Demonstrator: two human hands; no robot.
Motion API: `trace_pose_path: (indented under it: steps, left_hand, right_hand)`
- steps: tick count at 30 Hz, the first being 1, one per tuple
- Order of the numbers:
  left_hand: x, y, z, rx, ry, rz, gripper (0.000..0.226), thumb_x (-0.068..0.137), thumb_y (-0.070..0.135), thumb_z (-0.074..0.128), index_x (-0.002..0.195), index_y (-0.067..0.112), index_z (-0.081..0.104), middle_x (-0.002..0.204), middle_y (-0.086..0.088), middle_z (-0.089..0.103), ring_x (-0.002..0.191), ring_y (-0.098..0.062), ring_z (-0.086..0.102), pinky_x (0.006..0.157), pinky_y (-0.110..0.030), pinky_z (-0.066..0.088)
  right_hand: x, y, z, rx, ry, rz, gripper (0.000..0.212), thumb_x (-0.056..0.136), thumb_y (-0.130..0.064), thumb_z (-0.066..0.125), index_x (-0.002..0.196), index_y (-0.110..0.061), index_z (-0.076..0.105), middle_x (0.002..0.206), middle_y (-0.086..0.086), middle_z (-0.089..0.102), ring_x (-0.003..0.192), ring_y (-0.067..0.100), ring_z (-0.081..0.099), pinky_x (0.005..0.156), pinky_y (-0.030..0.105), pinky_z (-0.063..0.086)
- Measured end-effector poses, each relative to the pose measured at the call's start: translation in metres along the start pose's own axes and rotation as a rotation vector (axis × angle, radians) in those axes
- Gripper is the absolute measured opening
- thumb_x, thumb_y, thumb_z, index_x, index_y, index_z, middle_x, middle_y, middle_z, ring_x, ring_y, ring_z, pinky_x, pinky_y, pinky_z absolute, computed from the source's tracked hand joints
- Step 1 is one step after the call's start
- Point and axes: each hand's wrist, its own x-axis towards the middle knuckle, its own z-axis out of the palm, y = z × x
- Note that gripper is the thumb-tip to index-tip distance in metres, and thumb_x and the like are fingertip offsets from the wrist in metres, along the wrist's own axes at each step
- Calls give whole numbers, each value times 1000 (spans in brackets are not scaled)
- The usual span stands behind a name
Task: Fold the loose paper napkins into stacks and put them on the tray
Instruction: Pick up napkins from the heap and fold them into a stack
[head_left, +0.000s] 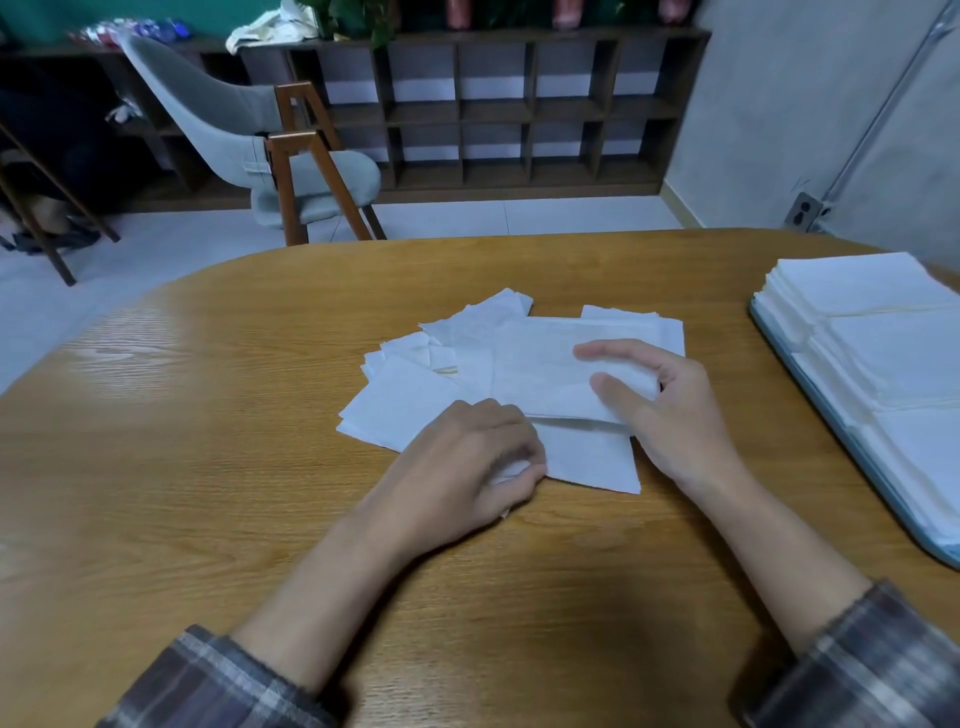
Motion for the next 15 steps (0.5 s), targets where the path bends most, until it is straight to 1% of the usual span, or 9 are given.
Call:
trace_pose_path:
  steps: [2, 4, 6, 7, 8, 10, 12, 13, 15]
  left_hand:
    - [0, 2, -4, -109, 36, -62, 4, 101, 26, 67, 97, 26, 68, 92, 22, 66, 92, -1, 61, 89, -30, 47]
    - [0, 4, -8, -204, 91, -123, 5, 101, 23, 69, 96, 25, 68, 93, 21, 69, 92, 0, 65, 82, -20, 46]
    - [0, 4, -10, -278, 145, -160, 6, 101, 20, 70, 95, 22, 68, 89, 21, 69, 88, 1, 65, 77, -13, 42]
    - [1, 5, -10, -315, 171, -174, 6, 101, 19, 70, 95, 21, 69, 89, 20, 69, 87, -1, 66, 77, -13, 43]
    - [1, 6, -10, -350, 199, -185, 5, 101, 18, 71, 96, 20, 70, 90, 18, 71, 89, -5, 67, 79, -14, 45]
    - [2, 6, -10, -426, 259, -219, 4, 100, 17, 71, 97, 19, 72, 93, 15, 73, 92, -10, 70, 82, -18, 49]
    - [4, 5, -10, -501, 318, -283, 5, 99, 17, 72, 96, 21, 74, 93, 15, 75, 91, -10, 71, 80, -20, 51]
    - [4, 4, -10, -525, 344, -315, 6, 99, 17, 73, 95, 22, 74, 93, 15, 76, 89, -8, 71, 78, -20, 50]
    - [5, 2, -11, -573, 383, -364, 4, 98, 17, 74, 96, 21, 75, 95, 14, 77, 91, -6, 72, 78, -20, 50]
  right_hand:
    - [0, -1, -2, 20, -33, 17, 32, 98, 4, 63, 111, -20, 79, 113, -21, 77, 98, -16, 65, 85, 2, 41]
    - [-1, -2, -2, 56, -62, 35, 33, 99, 4, 61, 111, -21, 79, 109, -19, 78, 88, -17, 65, 81, 5, 43]
    - [-1, -4, -1, 73, -99, 35, 31, 101, -1, 60, 109, -22, 80, 112, -17, 78, 105, -10, 66, 96, 16, 45]
    - [0, -3, 0, 104, -115, 31, 27, 103, -9, 58, 108, -23, 81, 117, -13, 78, 117, -2, 65, 109, 29, 44]
    - [0, -1, 0, 176, -133, 38, 27, 104, -21, 56, 106, -22, 82, 120, -6, 78, 124, 8, 64, 117, 39, 40]
    - [-1, -2, -1, 337, -186, 81, 49, 103, -54, 50, 107, -18, 83, 123, 5, 77, 126, 21, 66, 116, 48, 42]
    - [-3, -2, -1, 366, -257, 100, 72, 90, -80, 52, 110, -17, 82, 124, 9, 76, 123, 26, 68, 107, 45, 50]
    - [-5, -2, -1, 352, -276, 89, 69, 87, -79, 59, 110, -18, 82, 122, 8, 77, 120, 25, 70, 101, 40, 53]
    - [-8, -6, 2, 315, -267, 81, 40, 91, -53, 73, 108, -17, 81, 113, 3, 80, 108, 18, 75, 88, 27, 56]
